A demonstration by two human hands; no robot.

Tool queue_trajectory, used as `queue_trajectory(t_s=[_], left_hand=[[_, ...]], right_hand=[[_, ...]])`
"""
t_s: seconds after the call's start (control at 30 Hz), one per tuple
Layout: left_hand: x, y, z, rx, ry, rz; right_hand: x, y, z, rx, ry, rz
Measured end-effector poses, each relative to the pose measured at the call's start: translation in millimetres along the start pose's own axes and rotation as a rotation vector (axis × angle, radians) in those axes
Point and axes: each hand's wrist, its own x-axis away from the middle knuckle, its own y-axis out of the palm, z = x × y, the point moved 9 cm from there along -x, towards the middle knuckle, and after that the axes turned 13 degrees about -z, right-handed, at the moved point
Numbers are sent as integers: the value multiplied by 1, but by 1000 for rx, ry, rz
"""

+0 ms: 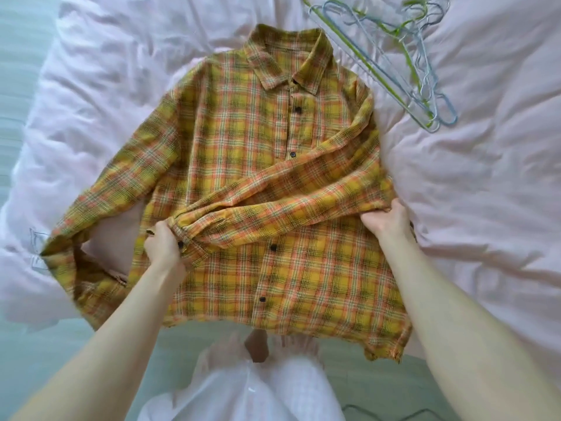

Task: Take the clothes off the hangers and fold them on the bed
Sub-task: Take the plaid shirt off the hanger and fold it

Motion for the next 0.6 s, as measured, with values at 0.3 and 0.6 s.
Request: queue_trajectory(t_s=[0.3,0.6], left_hand=[[48,82,77,-1189,668,101],[96,288,74,-1550,1027,-421]], right_hand=[[38,-9,-26,1122,8,248],[24,66,-90,1809,-419,183]])
